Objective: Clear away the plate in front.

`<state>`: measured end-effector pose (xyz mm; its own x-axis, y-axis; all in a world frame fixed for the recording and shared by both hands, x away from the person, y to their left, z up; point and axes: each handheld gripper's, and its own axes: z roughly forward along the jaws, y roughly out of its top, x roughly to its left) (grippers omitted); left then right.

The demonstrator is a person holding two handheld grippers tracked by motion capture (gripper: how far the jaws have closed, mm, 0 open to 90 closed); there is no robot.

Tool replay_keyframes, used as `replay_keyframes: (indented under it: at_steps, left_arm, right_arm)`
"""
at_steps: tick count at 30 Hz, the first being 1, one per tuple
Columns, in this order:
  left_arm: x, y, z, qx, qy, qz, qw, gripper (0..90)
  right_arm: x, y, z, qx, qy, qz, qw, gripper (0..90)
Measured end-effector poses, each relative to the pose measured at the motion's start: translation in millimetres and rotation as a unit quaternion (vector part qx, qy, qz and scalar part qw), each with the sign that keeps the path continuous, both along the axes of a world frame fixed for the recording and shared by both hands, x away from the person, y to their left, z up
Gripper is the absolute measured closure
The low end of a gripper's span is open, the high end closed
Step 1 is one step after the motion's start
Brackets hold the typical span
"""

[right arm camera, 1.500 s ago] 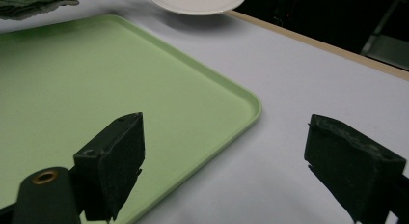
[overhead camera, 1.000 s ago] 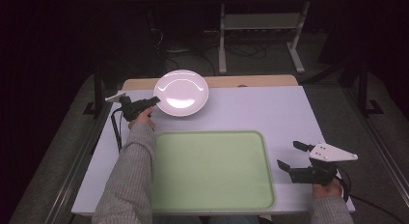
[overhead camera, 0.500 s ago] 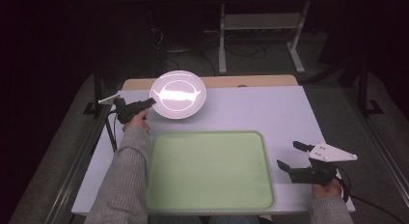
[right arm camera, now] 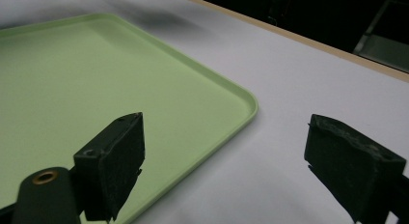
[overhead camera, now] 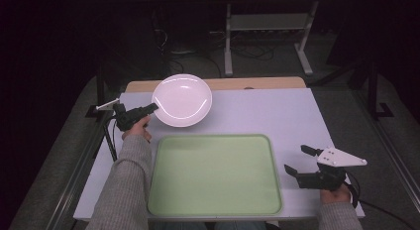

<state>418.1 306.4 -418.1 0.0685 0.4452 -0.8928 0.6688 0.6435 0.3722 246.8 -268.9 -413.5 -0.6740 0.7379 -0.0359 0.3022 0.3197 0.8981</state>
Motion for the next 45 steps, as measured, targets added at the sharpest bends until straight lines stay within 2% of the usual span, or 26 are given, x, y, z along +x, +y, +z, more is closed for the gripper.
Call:
replay_keyframes:
  at_steps: [10,19,22,27,34,42,45]
  left_arm:
    - [-16.1,-0.4,-1.0,0.011,-0.014,-0.026,0.9995,87.7]
    - [-30.0,0.8,-9.6,0.016,-0.003,-0.03,0.9994,87.7]
    - [-35.3,0.5,-13.3,0.026,-0.004,-0.039,0.9989,87.7]
    - [-40.9,-3.8,-19.7,0.026,-0.001,-0.048,0.9985,87.7]
    - [-47.3,-10.4,-25.2,0.033,0.002,-0.071,0.9969,87.6]
    - [-52.6,-17.9,-27.8,0.039,-0.007,-0.09,0.9951,87.6]
    - [-54.9,-19.9,-29.5,0.044,-0.004,-0.098,0.9943,87.6]
  right_arm:
    - [-0.3,0.7,0.0,-0.003,0.0,0.001,1.0,13.5]
    - [-0.2,2.2,-0.4,-0.005,0.002,0.002,1.0,13.5]
    - [0.0,2.7,-0.6,-0.005,0.002,0.004,1.0,13.5]
    - [0.4,3.9,-0.8,-0.007,0.003,0.004,1.0,13.5]
    - [0.2,4.2,-0.9,-0.009,0.004,0.004,0.9999,13.5]
    - [-0.3,5.0,-0.7,-0.01,0.004,0.005,0.9999,13.5]
    - [-0.7,5.2,-0.6,-0.01,0.004,0.006,0.9999,13.5]
